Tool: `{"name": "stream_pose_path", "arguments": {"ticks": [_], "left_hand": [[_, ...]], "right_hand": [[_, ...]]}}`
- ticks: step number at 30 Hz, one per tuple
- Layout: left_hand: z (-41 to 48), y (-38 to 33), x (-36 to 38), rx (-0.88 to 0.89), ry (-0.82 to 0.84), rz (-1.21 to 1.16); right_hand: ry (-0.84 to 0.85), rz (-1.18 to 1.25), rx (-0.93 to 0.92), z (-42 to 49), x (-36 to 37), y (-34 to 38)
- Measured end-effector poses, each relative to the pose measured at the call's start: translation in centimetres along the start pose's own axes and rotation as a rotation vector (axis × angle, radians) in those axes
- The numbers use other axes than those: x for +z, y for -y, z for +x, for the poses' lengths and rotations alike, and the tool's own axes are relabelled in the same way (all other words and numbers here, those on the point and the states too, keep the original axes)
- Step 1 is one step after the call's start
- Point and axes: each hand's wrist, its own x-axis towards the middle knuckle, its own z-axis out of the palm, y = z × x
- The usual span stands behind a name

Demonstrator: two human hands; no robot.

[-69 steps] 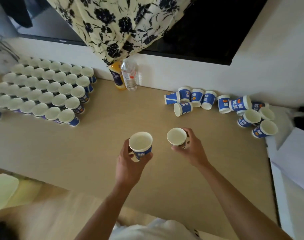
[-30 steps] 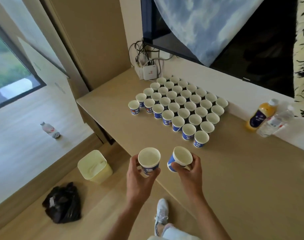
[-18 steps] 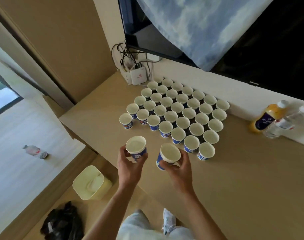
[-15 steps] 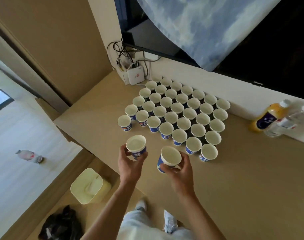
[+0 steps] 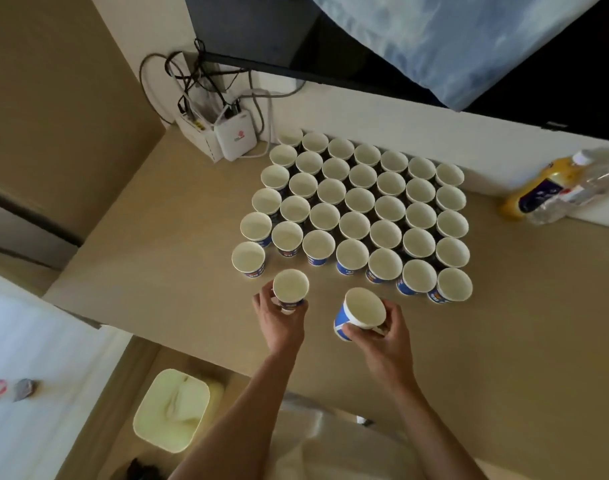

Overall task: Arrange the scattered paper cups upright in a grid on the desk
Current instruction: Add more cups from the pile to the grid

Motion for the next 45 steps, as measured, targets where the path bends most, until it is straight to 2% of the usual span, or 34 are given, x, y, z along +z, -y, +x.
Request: {"name": "stream_pose_path", "arguments": {"ticks": [16, 32, 40, 45], "left_hand": [[3.3, 2.0, 0.8, 0.009, 0.008, -0.067], [4.7, 1.4, 1.4, -0.138, -0.053, -0.117], [4.0, 1.6, -0.2, -0.19, 0.02, -0.008], [3.8, 2.7, -2.3, -0.1, 0.141, 0.156]], "right_hand": [[-0.076, -0.063, 0.047, 0.9, 3.5, -1.4], [-0.073, -0.116, 0.087, 1.8, 4.3, -2.3], [-0.074, -0.171, 0.08, 2.3, 5.5, -2.7], [-0.095, -0.188, 0.028, 3.8, 7.4, -2.9]]}}
